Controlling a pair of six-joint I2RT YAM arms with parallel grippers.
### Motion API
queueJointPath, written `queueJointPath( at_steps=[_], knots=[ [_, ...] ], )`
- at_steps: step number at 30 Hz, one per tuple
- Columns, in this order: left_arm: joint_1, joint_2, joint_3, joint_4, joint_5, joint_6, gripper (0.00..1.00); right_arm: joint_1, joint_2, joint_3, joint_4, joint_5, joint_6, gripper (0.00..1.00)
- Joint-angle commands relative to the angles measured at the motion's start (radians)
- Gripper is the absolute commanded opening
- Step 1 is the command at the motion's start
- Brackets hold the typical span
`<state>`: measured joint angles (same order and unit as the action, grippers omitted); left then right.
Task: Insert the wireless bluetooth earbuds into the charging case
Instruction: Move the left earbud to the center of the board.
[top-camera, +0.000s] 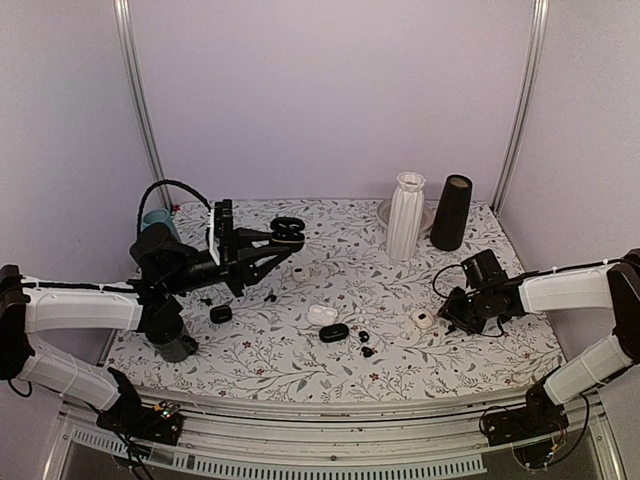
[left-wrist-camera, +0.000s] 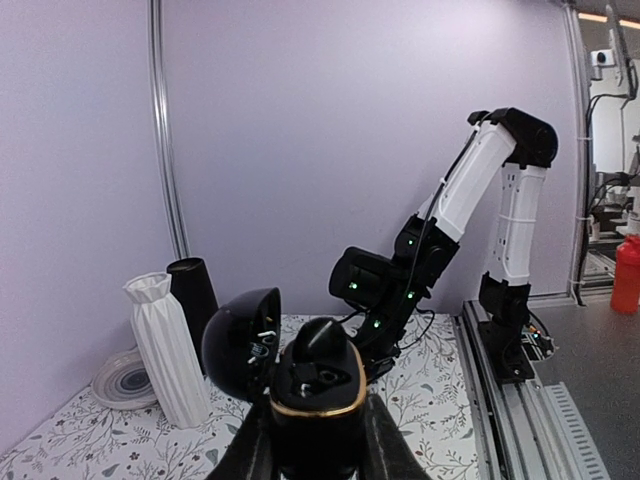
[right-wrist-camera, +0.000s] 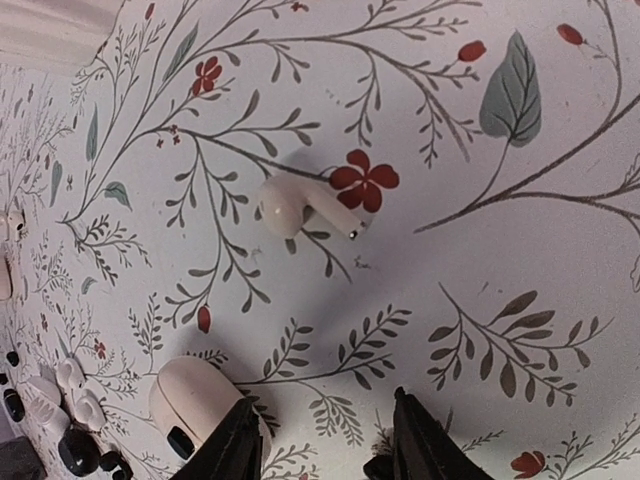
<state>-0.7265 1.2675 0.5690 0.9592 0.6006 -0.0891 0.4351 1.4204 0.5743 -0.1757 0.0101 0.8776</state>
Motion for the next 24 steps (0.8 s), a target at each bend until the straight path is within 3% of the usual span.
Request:
queueJointPath(
  at_steps=[1, 14, 24],
  knots=[
    [-0.014, -0.015, -0.004, 0.003, -0.005, 0.004, 0.0, -0.004, -0.045, -0.041, -0.015, -0.076, 0.014, 0.46],
    [-0.014, 0.004, -0.007, 0.028, 0.002, 0.002, 0.0, 0.09, -0.109, -0.083, -0.023, -0.132, 0.09, 0.46],
    [-0.013, 0.009, -0.012, 0.034, 0.001, 0.0, 0.0, 0.131, -0.134, -0.084, -0.079, -0.089, 0.103, 0.45]
  ],
)
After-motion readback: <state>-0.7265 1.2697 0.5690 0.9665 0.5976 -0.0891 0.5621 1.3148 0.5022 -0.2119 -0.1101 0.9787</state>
